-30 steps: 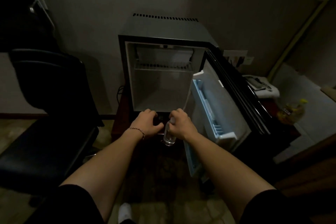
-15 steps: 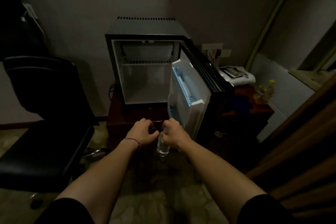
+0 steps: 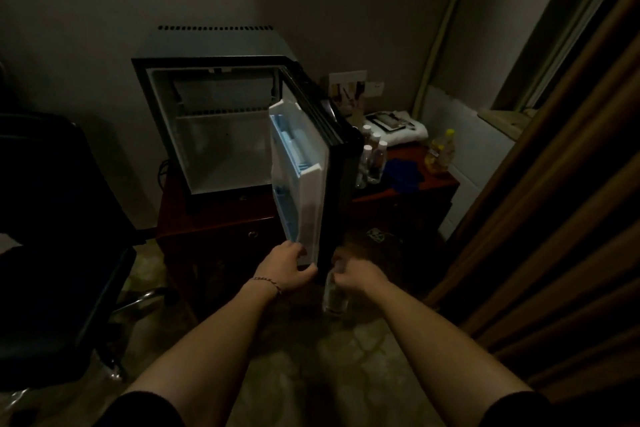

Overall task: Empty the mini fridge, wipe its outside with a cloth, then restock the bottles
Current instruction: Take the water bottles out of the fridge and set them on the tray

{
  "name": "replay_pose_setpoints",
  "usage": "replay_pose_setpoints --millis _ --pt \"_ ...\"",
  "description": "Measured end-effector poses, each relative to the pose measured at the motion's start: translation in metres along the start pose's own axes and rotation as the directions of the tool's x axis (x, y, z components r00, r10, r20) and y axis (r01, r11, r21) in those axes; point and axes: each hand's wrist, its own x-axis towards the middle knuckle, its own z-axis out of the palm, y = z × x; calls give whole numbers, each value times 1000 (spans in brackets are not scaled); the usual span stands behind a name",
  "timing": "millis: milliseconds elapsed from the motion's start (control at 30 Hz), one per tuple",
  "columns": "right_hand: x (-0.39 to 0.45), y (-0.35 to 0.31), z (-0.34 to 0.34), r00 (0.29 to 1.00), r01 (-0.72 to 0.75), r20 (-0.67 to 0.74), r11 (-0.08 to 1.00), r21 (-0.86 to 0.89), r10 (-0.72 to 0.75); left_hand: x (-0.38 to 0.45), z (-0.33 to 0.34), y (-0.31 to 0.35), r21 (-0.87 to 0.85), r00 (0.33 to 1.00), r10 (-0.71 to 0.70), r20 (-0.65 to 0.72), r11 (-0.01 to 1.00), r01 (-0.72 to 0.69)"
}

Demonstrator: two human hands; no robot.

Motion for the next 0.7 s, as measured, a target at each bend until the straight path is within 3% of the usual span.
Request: replay_pose_setpoints --millis 233,333,533,700 --pt "6 81 -49 982 47 -184 998 45 -38 29 35 61 -30 1000 -18 22 999 18" --pt "18 112 -75 980 59 -191 998 31 -52 47 55 96 -19 998 -28 60 999 29" --pt "48 161 -124 977 68 -205 997 47 -57 96 72 150 28 995 -73 -61 997 74" --pt "88 183 -156 969 107 -225 994 33 -97 151 67 172 68 990 -135 -37 988 138"
